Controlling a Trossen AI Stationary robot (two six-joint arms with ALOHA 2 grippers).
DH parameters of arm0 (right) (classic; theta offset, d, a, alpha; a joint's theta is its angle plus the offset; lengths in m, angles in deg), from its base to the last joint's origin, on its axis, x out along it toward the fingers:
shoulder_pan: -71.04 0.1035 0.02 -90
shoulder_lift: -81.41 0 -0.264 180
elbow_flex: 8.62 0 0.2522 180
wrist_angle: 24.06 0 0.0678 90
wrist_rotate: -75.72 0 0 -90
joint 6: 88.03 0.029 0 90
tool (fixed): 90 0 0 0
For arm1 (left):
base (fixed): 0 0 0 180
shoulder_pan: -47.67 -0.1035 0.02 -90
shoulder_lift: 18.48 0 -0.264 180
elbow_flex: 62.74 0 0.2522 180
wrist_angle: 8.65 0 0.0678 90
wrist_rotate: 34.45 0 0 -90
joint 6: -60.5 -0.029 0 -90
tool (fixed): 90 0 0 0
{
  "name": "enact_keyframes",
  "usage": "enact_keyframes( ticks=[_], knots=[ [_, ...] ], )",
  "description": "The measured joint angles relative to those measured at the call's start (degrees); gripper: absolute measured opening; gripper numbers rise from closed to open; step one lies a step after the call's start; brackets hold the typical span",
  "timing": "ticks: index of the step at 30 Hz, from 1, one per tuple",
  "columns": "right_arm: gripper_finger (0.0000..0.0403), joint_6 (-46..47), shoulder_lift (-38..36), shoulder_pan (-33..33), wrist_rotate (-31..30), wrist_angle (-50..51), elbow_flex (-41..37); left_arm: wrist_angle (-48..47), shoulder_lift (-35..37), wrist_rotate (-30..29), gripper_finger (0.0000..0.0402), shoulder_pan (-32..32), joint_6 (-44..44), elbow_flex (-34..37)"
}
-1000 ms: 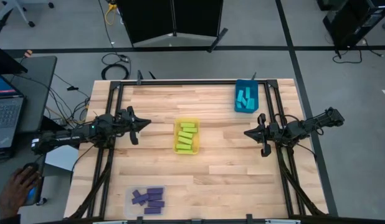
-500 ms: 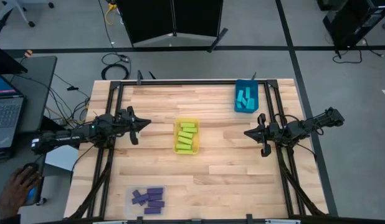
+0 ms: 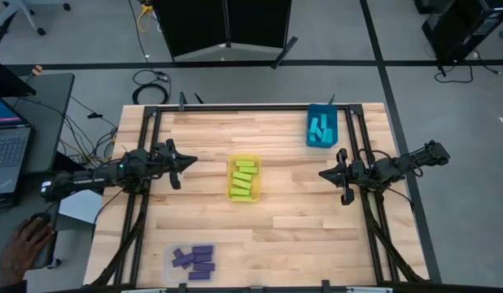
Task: Sort blocks
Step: Return to Home Position
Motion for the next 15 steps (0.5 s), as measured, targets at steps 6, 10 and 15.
enact_keyframes(
  ticks=[6, 10, 15],
  knots=[
    [0.0026, 0.00, 0.00, 0.00, 0.00, -0.01, 0.00, 0.00, 0.01, 0.00, 0.0013, 0.00, -0.02, 0.00],
    [0.0028, 0.01, 0.00, -0.01, 0.00, 0.00, 0.00, -0.02, 0.02, 0.00, 0.0013, 0.00, 0.00, 0.00],
    [0.0025, 0.00, 0.00, -0.02, 0.00, 0.00, 0.00, 0.00, 0.00, 0.00, 0.0013, 0.00, 0.00, 0.00]
  ],
)
